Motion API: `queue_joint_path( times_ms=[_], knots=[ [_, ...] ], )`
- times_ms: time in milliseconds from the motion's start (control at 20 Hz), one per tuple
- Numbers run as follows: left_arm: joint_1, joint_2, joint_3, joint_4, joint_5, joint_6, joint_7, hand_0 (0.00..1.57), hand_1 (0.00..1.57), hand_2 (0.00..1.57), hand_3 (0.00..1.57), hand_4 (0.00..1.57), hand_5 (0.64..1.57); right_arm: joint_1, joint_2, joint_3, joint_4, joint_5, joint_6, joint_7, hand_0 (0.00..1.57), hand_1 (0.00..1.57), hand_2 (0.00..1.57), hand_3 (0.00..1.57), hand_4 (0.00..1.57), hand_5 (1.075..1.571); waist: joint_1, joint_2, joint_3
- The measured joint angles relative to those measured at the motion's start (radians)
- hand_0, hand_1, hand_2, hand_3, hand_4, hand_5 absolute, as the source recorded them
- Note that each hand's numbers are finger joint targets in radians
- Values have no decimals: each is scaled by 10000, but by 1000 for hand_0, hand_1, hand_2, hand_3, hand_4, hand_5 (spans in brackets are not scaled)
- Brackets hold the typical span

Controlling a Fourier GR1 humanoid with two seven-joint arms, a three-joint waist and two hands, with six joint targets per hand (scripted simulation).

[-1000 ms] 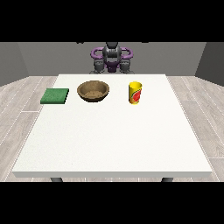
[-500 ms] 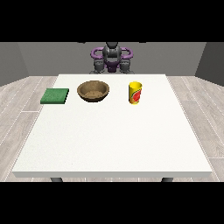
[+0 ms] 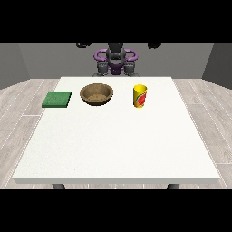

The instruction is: Pick the cup and pour the ball into the bowl, then pick the bowl and place it on the pad

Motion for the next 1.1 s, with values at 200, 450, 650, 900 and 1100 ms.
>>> queue_joint_path(
  times_ms=[200,450,650,900,1100],
  knots=[
    [-821,448,399,834,-593,122,-994,0,0,0,0,0,1443,-353,-118,-262,-173,-302,519,-541,0,0,0,0,0,1568,-565,1150,3],
    [-559,695,899,2358,-840,-207,-2914,0,0,0,0,0,1417,-595,-394,-735,-822,-590,979,-471,0,0,0,0,0,1569,-924,1808,-3],
    [-351,589,1049,3576,-1008,-325,-4291,0,0,0,0,0,1400,-579,-632,-1191,-1078,-843,1343,-556,0,0,0,0,0,1567,-1023,2146,-5],
    [-294,776,1287,5377,-1038,-823,-5698,0,0,0,0,0,1417,-420,-778,-1542,-1426,-904,1548,-216,0,0,0,0,0,1569,-981,2030,-5],
    [-257,583,1225,6485,-1297,-756,-6691,0,0,0,0,0,1444,-58,-932,-1962,-1612,-1257,1935,-403,0,0,0,0,0,1568,-1063,1962,-3]
  ],
)
